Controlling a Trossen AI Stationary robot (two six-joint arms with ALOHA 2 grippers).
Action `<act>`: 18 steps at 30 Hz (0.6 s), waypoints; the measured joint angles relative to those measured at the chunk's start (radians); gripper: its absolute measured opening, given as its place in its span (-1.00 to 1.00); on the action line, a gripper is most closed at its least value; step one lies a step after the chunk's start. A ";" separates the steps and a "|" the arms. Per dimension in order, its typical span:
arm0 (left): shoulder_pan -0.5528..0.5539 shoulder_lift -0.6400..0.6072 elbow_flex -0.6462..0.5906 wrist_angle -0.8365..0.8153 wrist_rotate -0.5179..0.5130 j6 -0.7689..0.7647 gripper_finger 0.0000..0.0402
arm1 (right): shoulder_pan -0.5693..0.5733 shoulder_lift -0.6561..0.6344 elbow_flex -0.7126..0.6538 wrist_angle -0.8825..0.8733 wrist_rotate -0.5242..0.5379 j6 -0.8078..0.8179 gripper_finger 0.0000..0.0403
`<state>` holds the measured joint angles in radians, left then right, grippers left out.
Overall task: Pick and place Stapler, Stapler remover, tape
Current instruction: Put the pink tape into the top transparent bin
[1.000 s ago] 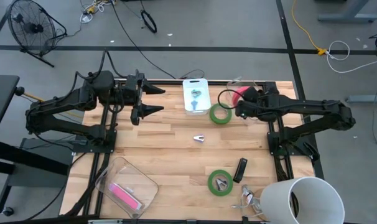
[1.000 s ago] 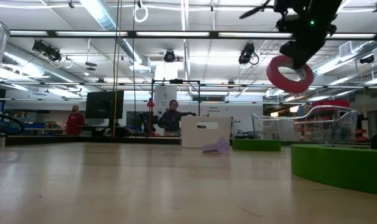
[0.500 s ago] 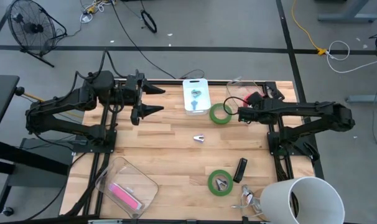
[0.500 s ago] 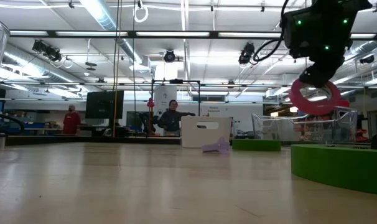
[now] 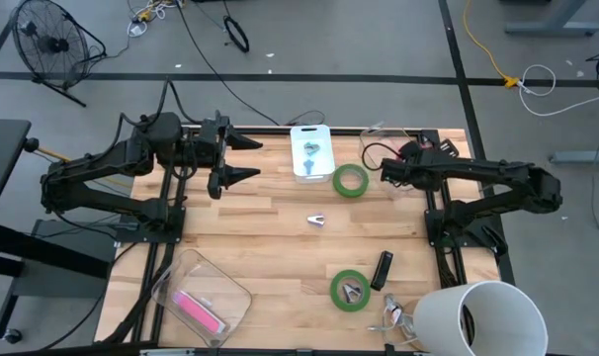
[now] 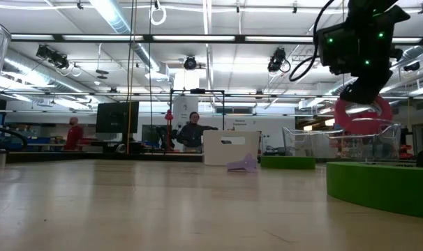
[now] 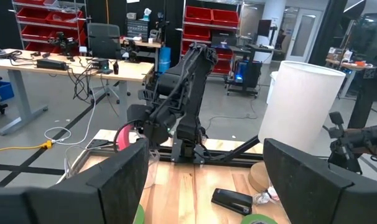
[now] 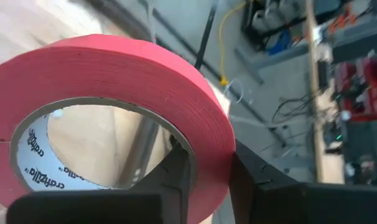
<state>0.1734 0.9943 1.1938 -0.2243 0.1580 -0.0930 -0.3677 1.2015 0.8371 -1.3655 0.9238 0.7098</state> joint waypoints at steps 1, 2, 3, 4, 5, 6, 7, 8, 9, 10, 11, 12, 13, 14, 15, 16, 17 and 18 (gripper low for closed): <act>0.000 0.000 0.000 0.000 0.000 0.000 0.59 | -0.005 0.000 0.000 0.000 -0.016 0.005 -0.66; 0.000 0.000 0.000 0.000 0.000 0.000 0.59 | -0.009 0.000 0.000 0.000 -0.024 0.009 -0.66; 0.000 0.000 0.000 0.000 0.000 0.000 0.59 | -0.013 0.000 0.000 0.000 -0.026 0.010 -0.66; 0.000 0.000 0.000 0.000 0.000 0.000 0.59 | -0.017 0.000 0.000 0.000 -0.027 0.010 -0.66; 0.000 0.000 0.000 0.000 0.000 0.000 0.59 | -0.022 0.000 0.000 0.000 -0.027 0.010 -0.66; 0.000 0.000 0.000 0.000 0.000 0.000 0.59 | -0.027 0.000 0.000 0.000 -0.028 0.011 -0.66; 0.000 0.000 0.000 0.000 0.000 0.000 0.59 | -0.034 0.000 0.000 0.000 -0.030 0.010 -0.66; 0.000 0.000 0.000 0.000 0.000 0.000 0.59 | -0.041 0.000 0.001 0.000 -0.040 0.008 -0.66; 0.000 0.000 0.000 0.000 0.000 0.000 0.59 | -0.049 0.000 0.001 0.001 -0.052 0.008 -0.66; 0.000 0.000 0.000 0.000 0.000 0.000 0.59 | -0.059 0.000 0.001 0.003 -0.070 0.001 -0.66; 0.000 0.000 0.000 0.000 0.000 0.000 0.59 | -0.069 0.000 0.002 0.003 -0.092 -0.008 -0.66; 0.000 0.000 0.000 0.000 0.000 0.000 0.59 | -0.079 0.000 0.002 0.002 -0.116 -0.011 -0.66; 0.000 0.000 0.000 0.000 0.000 0.000 0.59 | -0.090 0.000 0.002 0.000 -0.137 -0.011 -0.66; 0.000 0.000 0.000 0.000 0.000 0.000 0.59 | -0.099 0.000 0.002 -0.002 -0.152 -0.010 -0.66; 0.000 0.000 0.000 0.000 0.000 0.000 0.59 | -0.108 0.000 0.002 -0.002 -0.161 -0.010 -0.66; 0.000 0.000 0.000 0.000 0.000 0.000 0.59 | -0.116 0.000 0.002 -0.001 -0.164 -0.011 -0.66; 0.000 0.000 0.000 0.000 0.000 0.000 0.59 | -0.122 0.000 0.002 -0.002 -0.165 -0.011 -0.66; 0.000 0.000 0.000 0.000 0.000 0.000 0.59 | -0.127 0.000 0.002 -0.002 -0.165 -0.011 -0.66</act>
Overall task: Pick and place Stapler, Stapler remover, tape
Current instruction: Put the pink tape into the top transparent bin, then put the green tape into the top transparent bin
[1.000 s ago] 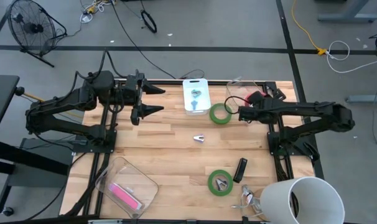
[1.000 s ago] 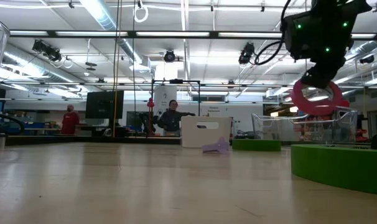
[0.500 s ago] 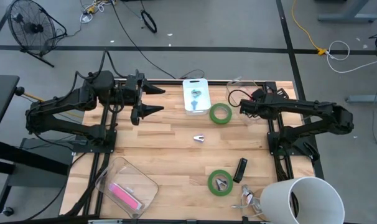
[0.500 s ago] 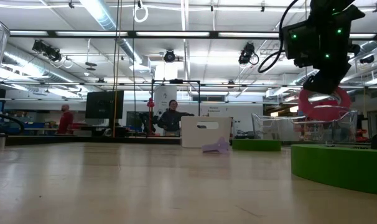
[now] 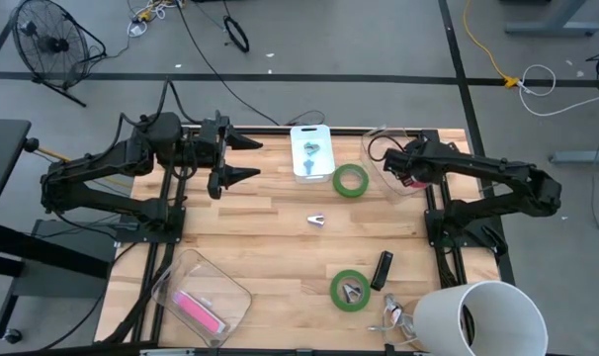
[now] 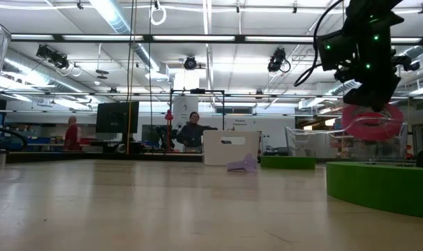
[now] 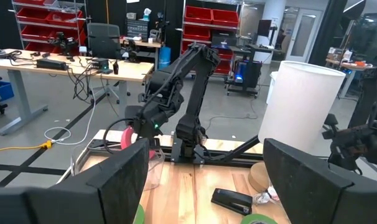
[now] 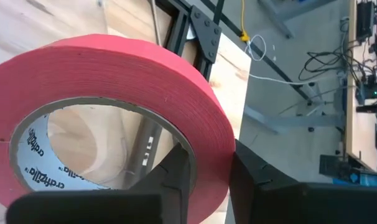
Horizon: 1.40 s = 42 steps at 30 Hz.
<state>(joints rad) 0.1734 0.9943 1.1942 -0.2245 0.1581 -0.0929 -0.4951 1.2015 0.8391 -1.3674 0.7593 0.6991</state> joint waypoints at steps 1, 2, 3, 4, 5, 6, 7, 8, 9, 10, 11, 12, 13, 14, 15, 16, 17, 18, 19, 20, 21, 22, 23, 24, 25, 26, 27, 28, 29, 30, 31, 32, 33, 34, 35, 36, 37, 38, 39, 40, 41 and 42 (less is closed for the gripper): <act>0.000 0.000 0.000 0.000 0.000 0.000 0.59 | -0.004 0.000 0.000 0.001 0.000 0.000 -0.66; 0.000 0.000 0.000 0.000 0.000 0.000 0.59 | -0.009 0.000 0.000 0.001 0.000 0.000 -0.66; 0.000 0.000 0.000 0.000 0.000 0.000 0.59 | -0.011 0.000 0.000 0.000 -0.001 0.000 -0.66; 0.000 0.000 0.000 0.000 0.000 0.000 0.59 | -0.014 0.000 0.000 0.001 0.000 0.000 -0.66; 0.000 0.000 0.000 0.000 0.000 0.000 0.59 | -0.015 0.000 0.000 0.001 0.000 0.000 -0.65; 0.000 0.000 0.000 0.000 0.000 0.000 0.59 | -0.016 0.000 0.000 0.002 0.000 0.000 -0.64; 0.000 0.000 0.000 0.000 0.000 0.000 0.59 | -0.016 0.000 0.000 0.004 0.000 0.000 -0.63; 0.000 0.000 0.000 0.000 0.000 0.000 0.59 | -0.016 0.000 0.000 0.008 0.000 -0.001 -0.61; 0.000 0.000 0.000 0.000 0.000 0.000 0.59 | -0.016 0.000 0.000 0.013 0.000 -0.001 -0.59; 0.000 0.000 0.000 0.000 0.000 0.000 0.59 | -0.016 0.000 0.000 0.018 -0.001 -0.001 -0.58; 0.000 0.000 0.000 0.000 0.000 0.000 0.59 | -0.016 0.000 0.000 0.025 -0.003 -0.002 -0.56; 0.000 0.000 0.000 0.000 0.000 0.000 0.59 | -0.016 0.000 0.000 0.036 -0.011 -0.002 -0.54; 0.000 0.000 0.000 0.000 0.000 0.000 0.59 | -0.016 0.000 0.000 0.045 -0.023 -0.001 -0.53; 0.000 0.000 0.000 0.000 0.000 0.000 0.59 | -0.016 0.000 0.000 0.053 -0.035 -0.002 -0.51; 0.000 0.000 0.000 0.000 0.000 0.000 0.59 | -0.016 0.000 0.000 0.057 -0.044 -0.004 -0.50; 0.000 0.000 0.000 0.000 0.000 0.000 0.59 | -0.016 0.000 0.000 0.061 -0.053 -0.005 -0.48; 0.000 0.000 0.000 0.000 0.000 0.000 0.59 | -0.016 0.000 0.000 0.067 -0.057 -0.004 -0.45; 0.000 0.000 0.000 0.000 0.000 0.000 0.59 | -0.016 0.000 0.000 0.072 -0.059 -0.001 -0.42; 0.000 0.000 0.000 0.000 0.000 0.000 0.59 | -0.016 0.000 0.000 0.076 -0.061 0.002 -0.39; 0.000 0.000 0.000 0.000 0.000 0.000 0.59 | -0.016 0.000 0.000 0.081 -0.061 0.003 -0.34; 0.000 0.000 0.000 0.000 0.000 0.000 0.59 | -0.016 0.000 0.000 0.090 -0.061 0.003 -0.29; 0.000 0.000 0.000 0.000 0.000 0.000 0.59 | -0.016 0.000 0.000 0.096 -0.061 0.004 -0.23; 0.000 0.000 0.000 0.000 0.000 0.000 0.59 | -0.016 0.000 0.000 0.100 -0.061 0.004 -0.16; 0.000 0.000 0.000 0.000 0.000 0.000 0.59 | -0.016 0.000 0.000 0.103 -0.061 0.004 -0.10; 0.000 0.000 0.000 0.000 0.000 0.000 0.59 | -0.016 0.000 0.000 0.105 -0.061 0.004 -0.02; 0.000 0.000 0.000 0.000 0.000 0.000 0.59 | -0.016 0.000 0.000 0.106 -0.060 0.004 0.04; 0.000 0.000 0.000 0.000 0.000 0.000 0.59 | -0.016 0.000 0.000 0.106 -0.060 0.003 0.11; 0.000 0.000 0.000 0.000 0.000 0.000 0.59 | -0.016 0.000 0.000 0.106 -0.060 0.000 0.17; 0.000 0.000 0.000 0.000 0.000 0.000 0.59 | -0.016 0.000 0.000 0.106 -0.056 0.000 0.22; 0.000 0.000 0.000 0.000 0.000 0.000 0.59 | -0.016 0.000 0.000 0.107 -0.049 0.000 0.27; 0.000 0.000 0.000 0.000 0.000 0.000 0.59 | -0.016 0.000 0.000 0.107 -0.044 -0.002 0.31; 0.000 0.000 0.000 0.000 0.000 0.000 0.59 | -0.016 -0.001 0.000 0.107 -0.042 -0.010 0.35; 0.000 0.000 0.000 0.000 0.000 0.000 0.59 | -0.016 -0.002 0.000 0.108 -0.043 -0.021 0.38; 0.000 0.000 0.000 0.000 0.000 0.000 0.59 | -0.016 -0.004 0.000 0.108 -0.043 -0.030 0.40; 0.000 0.000 0.000 0.000 0.000 0.000 0.59 | -0.016 -0.006 0.000 0.108 -0.046 -0.040 0.41; 0.000 0.000 0.000 0.000 0.000 0.000 0.59 | -0.016 -0.010 0.000 0.108 -0.050 -0.046 0.42; 0.000 0.000 0.000 0.000 0.000 0.000 0.59 | -0.016 -0.015 0.000 0.110 -0.060 -0.052 0.42; 0.000 0.000 0.000 0.000 0.000 0.000 0.59 | -0.016 -0.022 0.000 0.111 -0.067 -0.054 0.41; 0.000 0.000 0.000 0.000 0.000 0.000 0.59 | -0.016 -0.030 0.000 0.114 -0.076 -0.054 0.41; 0.000 0.000 0.000 0.000 0.000 0.000 0.59 | -0.016 -0.039 0.000 0.118 -0.084 -0.053 0.40; 0.000 0.000 0.000 0.000 0.000 0.000 0.59 | -0.016 -0.050 0.002 0.120 -0.093 -0.053 0.39; 0.000 0.000 0.000 0.000 0.000 0.000 0.59 | -0.016 -0.061 0.010 0.122 -0.104 -0.054 0.37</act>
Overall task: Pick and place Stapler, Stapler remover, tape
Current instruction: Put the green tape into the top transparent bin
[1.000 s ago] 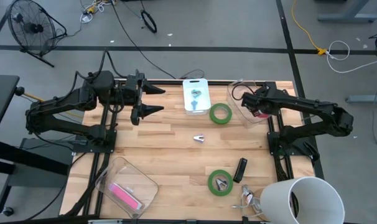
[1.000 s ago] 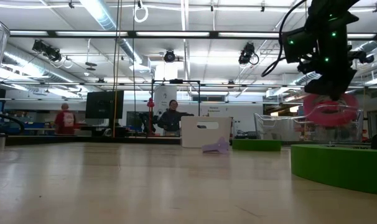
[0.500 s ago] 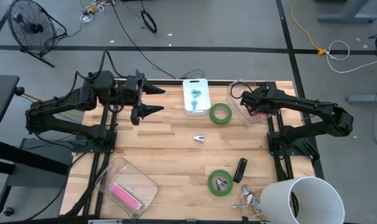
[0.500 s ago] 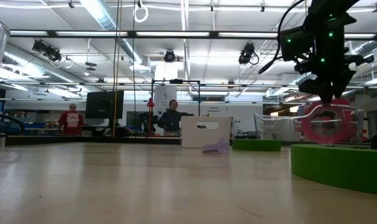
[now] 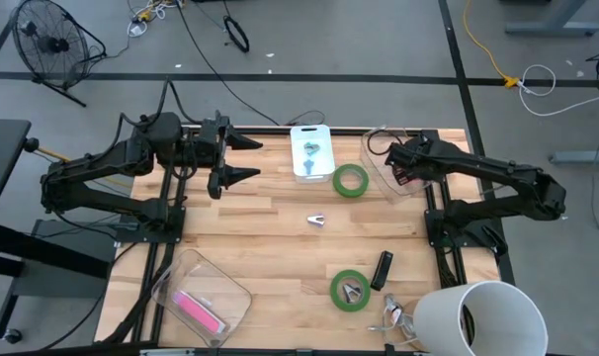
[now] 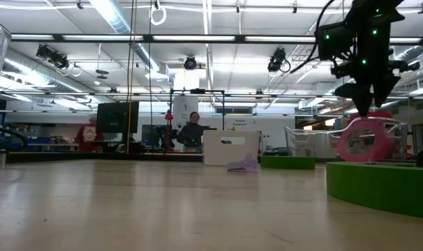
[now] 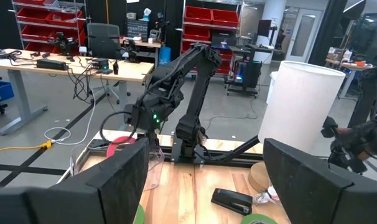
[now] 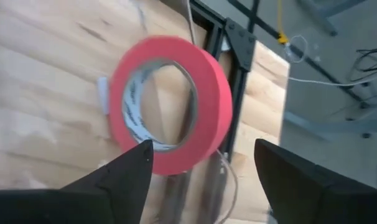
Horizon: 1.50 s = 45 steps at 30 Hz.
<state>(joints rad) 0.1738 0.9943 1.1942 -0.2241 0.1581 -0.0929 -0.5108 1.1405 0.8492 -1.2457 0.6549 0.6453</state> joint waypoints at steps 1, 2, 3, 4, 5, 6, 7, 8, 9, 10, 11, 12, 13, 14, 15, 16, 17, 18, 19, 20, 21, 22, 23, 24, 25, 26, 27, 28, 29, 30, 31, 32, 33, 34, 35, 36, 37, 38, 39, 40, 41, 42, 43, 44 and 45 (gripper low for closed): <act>0.000 0.000 0.000 0.000 0.000 0.000 0.59 | 0.000 -0.011 0.011 0.008 -0.008 -0.007 0.36; 0.000 0.000 0.000 0.000 0.000 0.000 0.59 | 0.001 -0.023 0.024 0.022 -0.016 -0.023 0.35; 0.000 0.000 0.000 0.000 0.000 0.000 0.59 | 0.004 -0.035 0.038 0.036 -0.024 -0.045 0.34; 0.000 0.000 0.000 0.001 0.000 0.000 0.59 | 0.008 -0.047 0.055 0.051 -0.032 -0.068 0.33; 0.000 0.000 0.000 0.001 0.000 0.000 0.59 | 0.012 -0.058 0.074 0.076 -0.042 -0.090 0.32; 0.000 0.000 0.000 0.001 0.000 0.000 0.59 | 0.017 -0.068 0.095 0.103 -0.056 -0.112 0.31; 0.000 0.000 0.000 0.001 0.000 0.000 0.59 | 0.023 -0.075 0.113 0.128 -0.074 -0.136 0.30; 0.000 0.000 0.000 0.001 0.000 0.000 0.59 | 0.028 -0.082 0.131 0.151 -0.098 -0.161 0.30; 0.000 0.000 0.000 0.001 0.000 0.000 0.59 | 0.035 -0.085 0.147 0.173 -0.124 -0.182 0.29; 0.000 0.000 0.000 0.001 0.000 0.000 0.59 | 0.042 -0.086 0.162 0.196 -0.151 -0.203 0.29; 0.000 0.000 0.000 0.001 0.000 0.000 0.59 | 0.049 -0.086 0.174 0.214 -0.174 -0.224 0.29; 0.000 0.000 0.000 0.001 0.000 0.001 0.59 | 0.060 -0.086 0.184 0.228 -0.195 -0.243 0.29; 0.000 0.000 0.000 0.001 0.000 0.001 0.59 | 0.075 -0.086 0.189 0.242 -0.219 -0.261 0.29; 0.000 0.000 0.000 0.001 0.000 0.001 0.59 | 0.093 -0.086 0.192 0.260 -0.245 -0.270 0.29; 0.000 0.000 0.000 0.001 0.000 0.001 0.59 | 0.109 -0.086 0.192 0.282 -0.272 -0.281 0.29; 0.000 0.000 0.000 0.001 0.000 0.001 0.59 | 0.124 -0.086 0.192 0.298 -0.302 -0.294 0.29; 0.000 0.000 0.000 0.001 0.000 0.001 0.59 | 0.138 -0.086 0.192 0.312 -0.332 -0.315 0.29; 0.000 0.000 0.000 0.001 0.000 0.000 0.59 | 0.152 -0.085 0.192 0.328 -0.361 -0.338 0.29; 0.000 0.000 0.000 0.001 0.000 0.000 0.59 | 0.168 -0.082 0.192 0.346 -0.389 -0.359 0.29; 0.000 0.000 0.000 0.001 0.000 0.001 0.59 | 0.184 -0.078 0.192 0.364 -0.409 -0.381 0.29; 0.000 0.000 0.000 0.001 0.000 0.001 0.59 | 0.199 -0.075 0.192 0.379 -0.429 -0.405 0.29; 0.000 0.000 0.000 0.001 0.000 0.001 0.59 | 0.214 -0.071 0.192 0.394 -0.442 -0.434 0.29; 0.000 0.000 0.000 0.001 0.000 0.001 0.59 | 0.229 -0.068 0.192 0.410 -0.453 -0.467 0.29; 0.000 0.000 0.000 0.001 0.000 0.001 0.59 | 0.242 -0.063 0.192 0.424 -0.469 -0.503 0.29; 0.000 0.000 0.000 0.001 0.000 0.001 0.59 | 0.255 -0.057 0.192 0.440 -0.481 -0.540 0.29; 0.000 0.000 0.000 0.001 0.000 0.001 0.59 | 0.264 -0.049 0.192 0.456 -0.500 -0.576 0.29; 0.000 0.000 0.000 0.001 0.000 0.001 0.59 | 0.272 -0.041 0.192 0.472 -0.517 -0.608 0.29; 0.000 0.000 0.000 0.001 0.000 0.001 0.59 | 0.278 -0.030 0.192 0.490 -0.532 -0.635 0.29; 0.000 0.000 0.000 0.001 0.000 0.001 0.59 | 0.282 -0.019 0.192 0.506 -0.545 -0.657 0.29; 0.000 0.000 0.000 0.001 0.000 0.001 0.59 | 0.285 -0.004 0.192 0.517 -0.553 -0.673 0.29; 0.000 0.000 0.000 0.001 0.000 0.001 0.59 | 0.287 0.012 0.192 0.527 -0.558 -0.685 0.29; 0.000 0.000 0.000 0.001 0.000 0.001 0.59 | 0.286 0.029 0.192 0.532 -0.561 -0.691 0.29; 0.000 0.000 0.000 0.001 0.000 0.001 0.59 | 0.286 0.050 0.192 0.534 -0.561 -0.693 0.29; 0.000 0.000 0.000 0.001 0.000 0.001 0.59 | 0.286 0.068 0.192 0.533 -0.560 -0.702 0.29; 0.000 0.000 0.000 0.001 0.000 0.001 0.59 | 0.286 0.088 0.192 0.531 -0.559 -0.713 0.29; 0.000 0.000 0.000 0.001 0.000 0.001 0.59 | 0.286 0.108 0.192 0.529 -0.558 -0.726 0.29; 0.000 0.000 0.000 0.000 0.000 0.001 0.59 | 0.286 0.127 0.192 0.529 -0.557 -0.739 0.29; 0.000 0.000 0.000 0.001 0.000 0.001 0.59 | 0.285 0.147 0.192 0.529 -0.557 -0.757 0.29; 0.000 0.000 0.000 0.000 0.000 0.001 0.59 | 0.283 0.166 0.192 0.529 -0.557 -0.776 0.29; 0.000 0.000 0.000 0.001 0.000 0.001 0.59 | 0.279 0.185 0.192 0.529 -0.556 -0.793 0.29; 0.000 0.000 0.000 0.000 0.000 0.001 0.59 | 0.274 0.204 0.192 0.529 -0.557 -0.808 0.29; 0.000 0.000 0.000 0.000 0.000 0.001 0.59 | 0.268 0.223 0.192 0.530 -0.559 -0.819 0.29; 0.000 0.000 0.000 0.000 0.000 0.001 0.59 | 0.261 0.242 0.192 0.532 -0.559 -0.822 0.29; 0.000 0.000 0.000 0.000 0.000 0.001 0.59 | 0.253 0.259 0.192 0.538 -0.560 -0.823 0.29; 0.000 0.000 0.000 0.000 0.000 0.001 0.59 | 0.244 0.276 0.192 0.542 -0.563 -0.823 0.29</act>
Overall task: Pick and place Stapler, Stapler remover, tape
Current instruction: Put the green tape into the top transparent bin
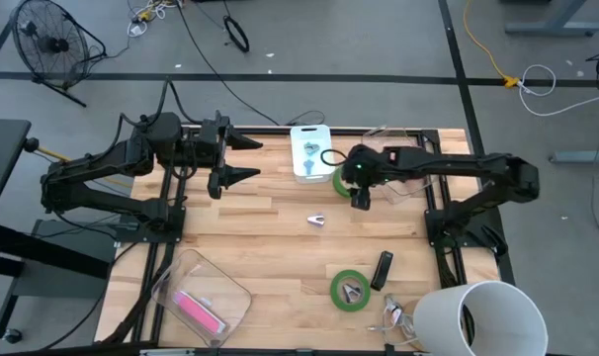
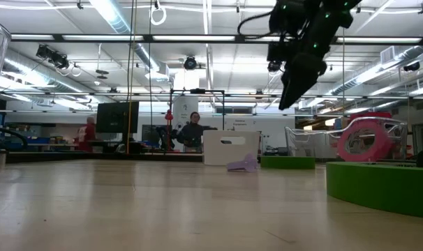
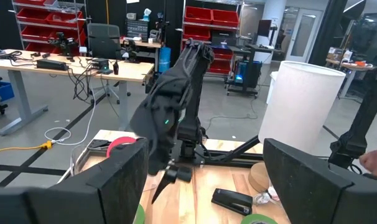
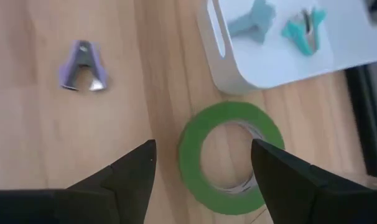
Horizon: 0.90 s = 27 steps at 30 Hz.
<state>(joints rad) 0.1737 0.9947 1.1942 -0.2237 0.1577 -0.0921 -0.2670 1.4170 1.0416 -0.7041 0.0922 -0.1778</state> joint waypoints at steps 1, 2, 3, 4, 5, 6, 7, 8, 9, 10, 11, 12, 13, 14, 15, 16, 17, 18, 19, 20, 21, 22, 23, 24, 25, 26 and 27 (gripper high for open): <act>0.000 0.000 0.000 0.000 0.000 0.000 0.59 | -0.008 0.016 0.000 0.002 -0.007 0.000 0.29; 0.000 0.000 0.000 0.000 0.000 0.000 0.59 | -0.016 0.032 0.000 0.003 -0.020 0.000 0.29; 0.000 0.000 0.000 0.000 0.000 0.000 0.59 | -0.023 0.047 0.000 0.005 -0.033 -0.002 0.29; 0.000 0.000 0.000 0.000 0.000 0.000 0.59 | -0.030 0.062 0.000 0.005 -0.049 -0.004 0.29; 0.000 0.000 0.000 0.000 0.000 0.000 0.59 | -0.035 0.076 0.000 0.005 -0.061 -0.007 0.29; 0.000 0.000 0.000 0.000 0.000 0.000 0.59 | -0.038 0.091 0.000 0.004 -0.069 -0.007 0.29; 0.000 0.000 0.000 0.000 0.000 0.000 0.59 | -0.041 0.104 0.000 0.006 -0.072 -0.007 0.29; 0.000 0.000 0.000 0.000 0.000 0.000 0.59 | -0.043 0.116 0.000 0.006 -0.072 -0.007 0.29; 0.000 0.000 0.000 0.000 0.000 0.000 0.59 | -0.044 0.129 0.000 0.007 -0.073 -0.007 0.29; 0.000 0.000 0.000 0.000 0.000 0.000 0.59 | -0.044 0.142 0.000 0.012 -0.075 -0.007 0.29; 0.000 0.000 0.000 0.000 0.000 0.000 0.59 | -0.045 0.154 0.000 0.015 -0.075 -0.007 0.29; 0.000 0.000 0.000 0.000 0.000 0.000 0.59 | -0.045 0.166 0.000 0.015 -0.075 -0.007 0.29; 0.000 0.000 0.000 0.000 0.000 0.000 0.59 | -0.044 0.178 0.000 0.018 -0.075 -0.007 0.29; 0.000 0.000 0.000 0.000 0.000 0.000 0.59 | -0.044 0.191 0.000 0.020 -0.075 -0.007 0.29; 0.000 0.000 0.000 0.000 0.000 0.000 0.59 | -0.044 0.204 0.000 0.020 -0.075 -0.007 0.29; 0.000 0.000 0.000 0.000 0.000 0.000 0.59 | -0.044 0.217 0.000 0.021 -0.075 -0.007 0.29; 0.000 0.000 0.000 0.000 0.000 0.000 0.59 | -0.044 0.227 0.000 0.021 -0.075 -0.002 0.29; 0.000 0.000 0.000 0.000 0.000 0.000 0.59 | -0.044 0.238 0.000 0.025 -0.074 0.005 0.29; 0.000 0.000 0.000 0.000 0.000 0.000 0.59 | -0.045 0.248 0.000 0.032 -0.071 0.015 0.29; 0.000 0.000 0.000 0.000 0.000 0.000 0.59 | -0.047 0.255 -0.001 0.033 -0.063 0.023 0.29; 0.000 0.000 0.000 0.000 0.000 0.000 0.59 | -0.047 0.263 -0.001 0.032 -0.050 0.033 0.29; 0.000 0.000 0.000 0.000 0.000 0.000 0.59 | -0.049 0.268 -0.001 0.036 -0.036 0.041 0.29; 0.000 0.000 0.000 0.000 0.000 0.000 0.59 | -0.053 0.270 -0.001 0.035 -0.027 0.047 0.29; 0.000 0.000 0.000 0.000 0.000 0.000 0.59 | -0.057 0.273 -0.001 0.035 -0.016 0.053 0.29; 0.000 0.000 0.000 0.000 0.000 0.000 0.59 | -0.061 0.275 -0.001 0.042 -0.014 0.062 0.29; 0.000 0.000 0.000 0.000 0.000 0.000 0.59 | -0.067 0.277 -0.001 0.045 -0.015 0.064 0.29; 0.000 0.000 0.000 -0.001 0.000 0.000 0.59 | -0.072 0.277 -0.003 0.049 -0.014 0.064 0.29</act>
<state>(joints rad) 0.1734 0.9947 1.1942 -0.2248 0.1581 -0.0925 -0.3389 1.6943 1.0383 -0.6547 0.0780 -0.1138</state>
